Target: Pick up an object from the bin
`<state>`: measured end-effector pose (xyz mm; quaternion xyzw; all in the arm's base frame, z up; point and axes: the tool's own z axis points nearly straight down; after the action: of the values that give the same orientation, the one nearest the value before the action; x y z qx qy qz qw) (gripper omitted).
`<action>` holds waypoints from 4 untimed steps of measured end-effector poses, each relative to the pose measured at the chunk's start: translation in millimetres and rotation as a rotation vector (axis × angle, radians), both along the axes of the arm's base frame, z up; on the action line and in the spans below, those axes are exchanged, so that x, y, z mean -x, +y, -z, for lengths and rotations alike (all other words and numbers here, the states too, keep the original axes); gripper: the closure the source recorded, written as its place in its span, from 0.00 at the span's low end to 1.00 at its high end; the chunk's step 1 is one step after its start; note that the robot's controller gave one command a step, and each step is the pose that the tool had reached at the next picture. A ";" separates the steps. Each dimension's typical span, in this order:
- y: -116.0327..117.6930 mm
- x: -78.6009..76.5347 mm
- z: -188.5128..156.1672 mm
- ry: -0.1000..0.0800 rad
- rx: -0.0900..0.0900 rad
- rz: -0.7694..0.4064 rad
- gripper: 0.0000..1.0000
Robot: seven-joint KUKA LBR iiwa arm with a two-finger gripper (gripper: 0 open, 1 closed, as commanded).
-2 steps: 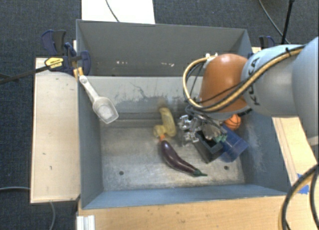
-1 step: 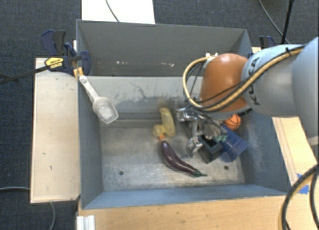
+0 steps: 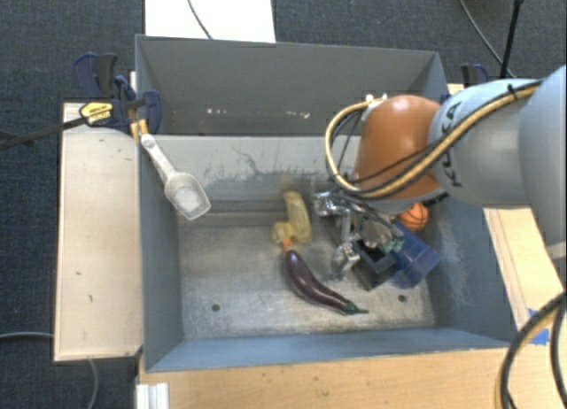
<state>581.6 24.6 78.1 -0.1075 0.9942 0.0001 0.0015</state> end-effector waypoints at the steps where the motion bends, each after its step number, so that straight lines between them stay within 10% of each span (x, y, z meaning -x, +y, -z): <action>1: 22.8 13.4 5.6 -0.003 0.001 -0.027 0.00; 2: 61.4 27.4 8.3 0.000 0.000 -0.013 1.00; 3: 57.8 26.0 8.7 -0.002 -0.001 -0.001 0.00; 4: 56.3 25.7 8.9 -0.001 -0.001 0.003 0.00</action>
Offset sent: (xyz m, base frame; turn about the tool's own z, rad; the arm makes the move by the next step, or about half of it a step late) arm -0.0165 0.0221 -0.0081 0.1390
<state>555.9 80.9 69.2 -0.1058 0.9944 0.0007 0.0022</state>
